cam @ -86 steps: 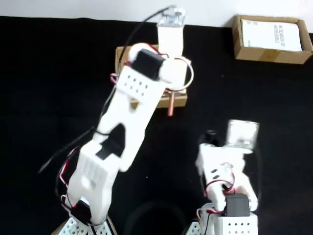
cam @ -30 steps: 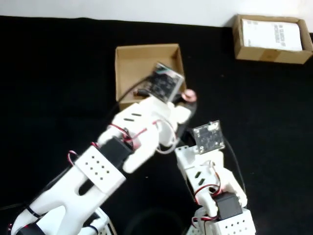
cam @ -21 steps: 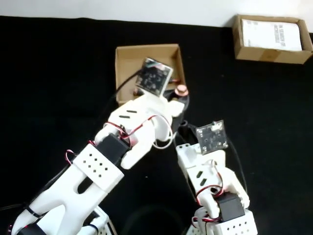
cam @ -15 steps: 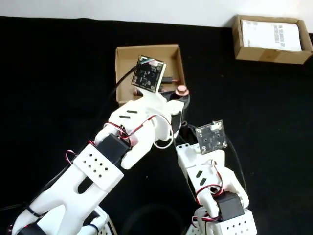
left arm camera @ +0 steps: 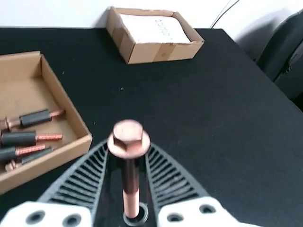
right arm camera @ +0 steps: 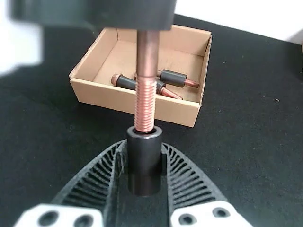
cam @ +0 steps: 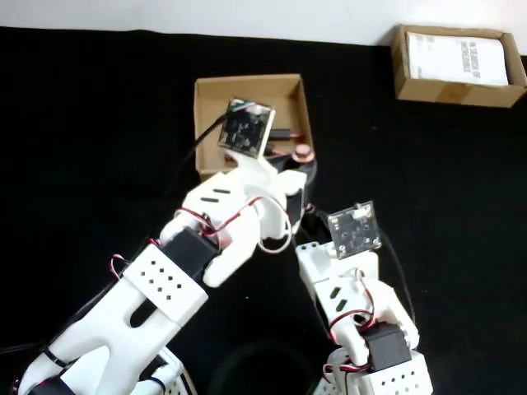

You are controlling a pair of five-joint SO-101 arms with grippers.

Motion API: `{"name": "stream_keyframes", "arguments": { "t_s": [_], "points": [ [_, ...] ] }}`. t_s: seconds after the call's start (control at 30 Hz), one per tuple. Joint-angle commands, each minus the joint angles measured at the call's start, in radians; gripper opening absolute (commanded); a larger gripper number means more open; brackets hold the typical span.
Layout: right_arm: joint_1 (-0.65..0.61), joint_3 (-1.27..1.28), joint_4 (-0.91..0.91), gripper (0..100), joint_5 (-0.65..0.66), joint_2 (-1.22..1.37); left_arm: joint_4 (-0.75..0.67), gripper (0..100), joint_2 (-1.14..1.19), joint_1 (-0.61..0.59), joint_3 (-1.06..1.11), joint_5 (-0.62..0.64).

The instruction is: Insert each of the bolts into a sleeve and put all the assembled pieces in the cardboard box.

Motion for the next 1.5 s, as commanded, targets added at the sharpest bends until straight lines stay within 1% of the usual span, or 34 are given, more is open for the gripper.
{"name": "stream_keyframes", "arguments": {
  "t_s": [0.0,0.13,0.3,0.47,0.5,0.57,0.67,0.73,0.8,0.9,0.97,1.07,1.13,1.2,1.23,1.3,1.37,1.47],
  "points": [
    [0.05,-0.059,-0.081,0.7,0.006,-0.012,0.002,1,-0.028,0.005,0.033,0.008],
    [0.071,-0.059,-0.124,0.7,0.008,-0.012,0.029,1,-0.03,0.041,0.058,0.008],
    [0.071,-0.059,-0.124,0.7,0.008,-0.012,0.057,1,-0.03,0.097,0.062,0.008],
    [0.071,-0.059,-0.122,0.7,0.008,-0.012,0.06,1,-0.025,0.096,0.062,0.003],
    [0.071,-0.059,-0.122,0.7,0.008,-0.012,0.075,2,-0.025,0.096,0.061,0.003],
    [0.071,-0.059,-0.122,0.7,0.008,-0.012,0.13,6,-0.028,0.094,0.053,0.003],
    [0.071,-0.059,-0.122,0.7,0.008,-0.012,0.25,18,-0.031,0.094,0.041,0.005],
    [0.071,-0.059,-0.122,0.7,0.008,-0.012,0.371,25,-0.031,0.094,0.004,0.005],
    [0.071,-0.059,-0.122,0.7,0.008,-0.012,0.5,29,-0.031,0.094,-0.061,0.0],
    [0.073,-0.059,-0.122,0.7,0.006,-0.005,0.677,29,-0.031,0.094,-0.189,-0.003],
    [0.104,-0.065,-0.124,0.7,0.003,-0.002,0.804,27,-0.056,0.094,-0.289,-0.018],
    [0.185,-0.117,-0.124,0.7,0.002,0.001,0.961,20,-0.143,0.09,-0.401,-0.112],
    [0.229,-0.171,-0.124,0.7,0.002,0.028,1.013,13,-0.228,0.042,-0.437,-0.172],
    [0.262,-0.242,-0.124,0.7,0.002,0.091,1.011,3,-0.323,-0.025,-0.433,-0.235],
    [0.271,-0.282,-0.124,0.7,0.002,0.13,1.011,0,-0.371,-0.065,-0.426,-0.27],
    [0.277,-0.366,-0.124,0.7,0.002,0.223,0.999,3,-0.464,-0.151,-0.386,-0.336],
    [0.274,-0.458,-0.124,0.7,0.002,0.326,0.967,1,-0.558,-0.243,-0.323,-0.39],
    [0.251,-0.607,-0.124,0.7,0.006,0.504,0.891,1,-0.702,-0.412,-0.163,-0.448]
  ]
}}
